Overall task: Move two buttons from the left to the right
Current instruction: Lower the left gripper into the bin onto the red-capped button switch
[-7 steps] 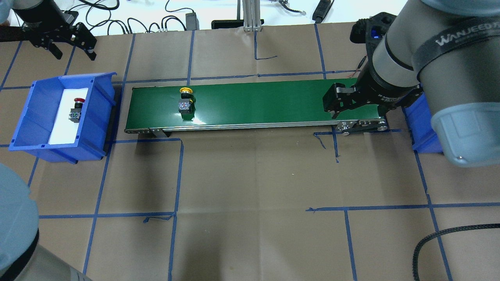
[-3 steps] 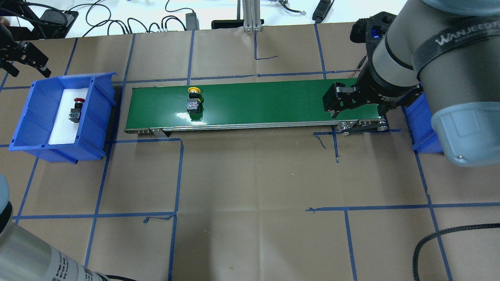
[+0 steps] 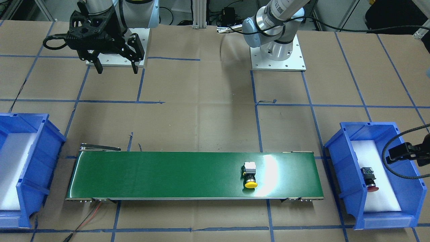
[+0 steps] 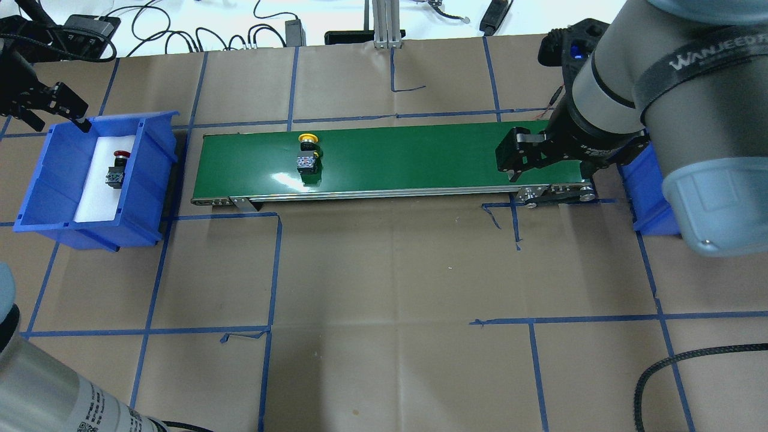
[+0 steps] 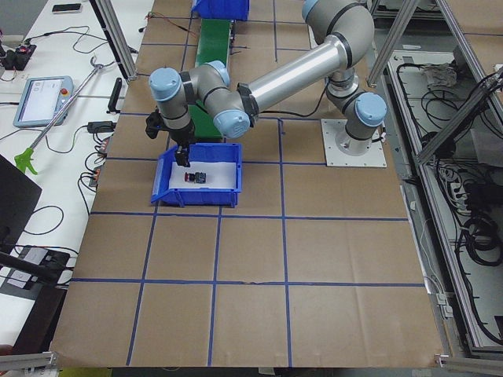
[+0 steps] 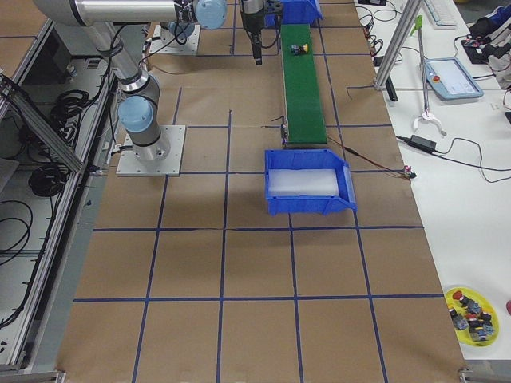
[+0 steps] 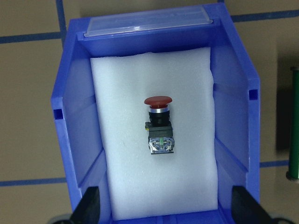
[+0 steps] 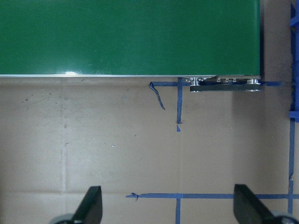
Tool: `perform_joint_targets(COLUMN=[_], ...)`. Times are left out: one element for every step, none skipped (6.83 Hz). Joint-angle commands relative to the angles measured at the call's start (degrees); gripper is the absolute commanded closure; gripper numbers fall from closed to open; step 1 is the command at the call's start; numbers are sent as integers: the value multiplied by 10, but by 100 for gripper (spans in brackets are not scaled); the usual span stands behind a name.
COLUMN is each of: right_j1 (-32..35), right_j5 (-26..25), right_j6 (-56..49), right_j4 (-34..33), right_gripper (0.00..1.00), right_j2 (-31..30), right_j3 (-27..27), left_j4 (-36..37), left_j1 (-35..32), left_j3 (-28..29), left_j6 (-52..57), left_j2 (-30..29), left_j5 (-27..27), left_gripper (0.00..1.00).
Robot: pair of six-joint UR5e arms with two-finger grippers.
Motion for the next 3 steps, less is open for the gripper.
perform_joint_targets(right_j1=[0, 0, 0], right_j5=[0, 0, 1], right_j6=[-2, -4, -4], right_j4=[0, -3, -5], right_gripper=[0, 0, 0], right_j2=[0, 1, 4], right_j3=[15, 26, 28], left_j4=[107, 144, 183], left_j1=[0, 0, 0], left_j3=[-73, -101, -120], left_j6=[0, 0, -1], left_j2=[-7, -14, -28], left_j5=[-1, -2, -14], left_gripper=[1, 1, 1])
